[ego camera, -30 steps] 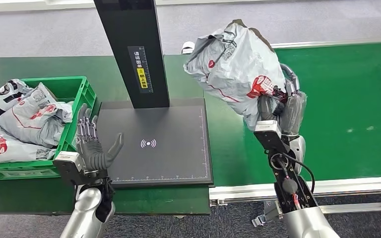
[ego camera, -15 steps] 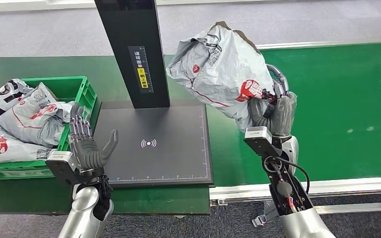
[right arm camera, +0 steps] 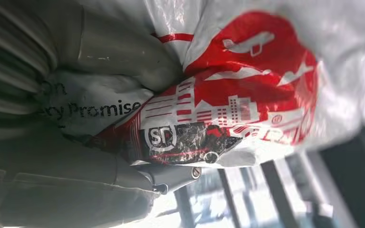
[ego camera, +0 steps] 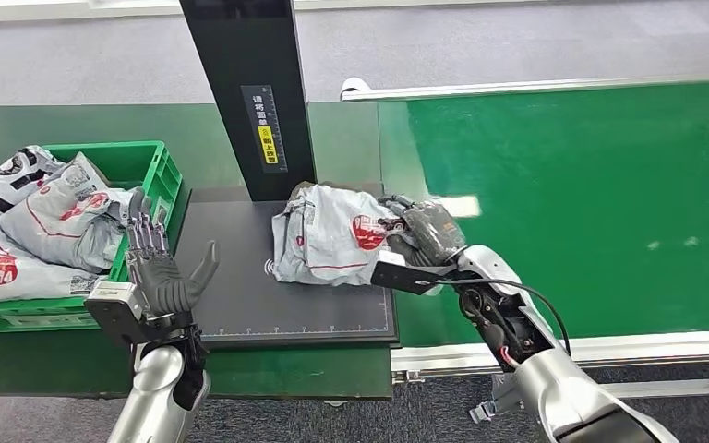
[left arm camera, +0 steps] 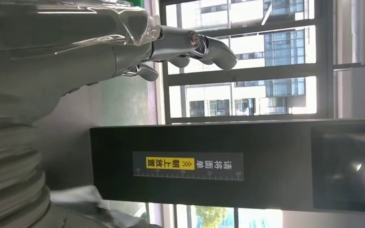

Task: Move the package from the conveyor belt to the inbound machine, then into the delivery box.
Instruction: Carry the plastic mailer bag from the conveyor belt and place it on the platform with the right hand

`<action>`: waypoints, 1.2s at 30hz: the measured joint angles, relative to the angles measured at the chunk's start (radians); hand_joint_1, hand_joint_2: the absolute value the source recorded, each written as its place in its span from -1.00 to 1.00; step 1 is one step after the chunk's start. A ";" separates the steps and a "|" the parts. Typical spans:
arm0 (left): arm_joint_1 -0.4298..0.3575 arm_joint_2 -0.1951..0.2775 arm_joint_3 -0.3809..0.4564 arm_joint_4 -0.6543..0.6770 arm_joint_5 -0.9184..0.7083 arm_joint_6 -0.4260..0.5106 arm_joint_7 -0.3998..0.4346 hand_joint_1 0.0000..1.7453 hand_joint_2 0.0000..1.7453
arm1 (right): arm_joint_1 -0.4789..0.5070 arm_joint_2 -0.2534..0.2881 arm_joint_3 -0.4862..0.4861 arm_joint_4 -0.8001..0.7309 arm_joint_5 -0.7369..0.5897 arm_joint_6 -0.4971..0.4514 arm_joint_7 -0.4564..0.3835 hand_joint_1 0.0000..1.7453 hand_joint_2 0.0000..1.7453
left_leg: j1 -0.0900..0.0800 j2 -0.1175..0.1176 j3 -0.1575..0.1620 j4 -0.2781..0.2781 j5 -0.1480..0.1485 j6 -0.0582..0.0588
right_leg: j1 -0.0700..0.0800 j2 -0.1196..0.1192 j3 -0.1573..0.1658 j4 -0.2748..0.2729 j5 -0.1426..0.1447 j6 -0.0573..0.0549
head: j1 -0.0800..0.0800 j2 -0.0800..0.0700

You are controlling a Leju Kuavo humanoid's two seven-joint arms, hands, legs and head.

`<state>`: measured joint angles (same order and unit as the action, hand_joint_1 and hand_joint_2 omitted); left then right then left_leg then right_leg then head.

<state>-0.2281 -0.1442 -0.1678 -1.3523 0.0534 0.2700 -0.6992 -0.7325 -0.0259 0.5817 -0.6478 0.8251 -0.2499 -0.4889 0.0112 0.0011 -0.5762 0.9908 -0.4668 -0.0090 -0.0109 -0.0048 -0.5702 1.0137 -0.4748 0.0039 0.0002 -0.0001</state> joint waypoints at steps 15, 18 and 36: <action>-0.051 -0.027 -0.004 0.056 0.000 -0.029 0.000 -1.00 1.00 | -0.125 0.107 0.249 0.217 0.155 0.117 0.122 1.00 1.00 | 0.000 0.001 -0.001 0.000 0.000 0.000 | 0.000 0.001 -0.003 0.000 0.000 0.000 | 0.000 0.000; -0.055 -0.029 -0.004 0.064 0.000 -0.028 0.000 -1.00 1.00 | -0.128 0.114 0.260 0.226 0.156 0.117 0.122 1.00 1.00 | 0.000 0.001 -0.001 0.000 0.000 0.000 | 0.000 0.001 -0.003 0.000 0.000 0.000 | 0.000 0.000; -0.056 -0.031 -0.003 0.077 0.001 -0.028 0.000 -1.00 1.00 | -0.115 0.126 0.277 0.236 0.154 -0.084 0.058 1.00 1.00 | 0.000 0.001 -0.001 0.000 0.000 0.000 | 0.000 0.001 -0.003 0.000 0.000 0.000 | 0.000 0.000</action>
<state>-0.2846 -0.1753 -0.1710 -1.2753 0.0547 0.2423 -0.6992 -0.8480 0.1004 0.8591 -0.4114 0.9790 -0.3337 -0.4305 0.0112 0.0023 -0.5772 0.9909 -0.4670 -0.0092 -0.0108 -0.0035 -0.5728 1.0136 -0.4747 0.0039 0.0003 -0.0002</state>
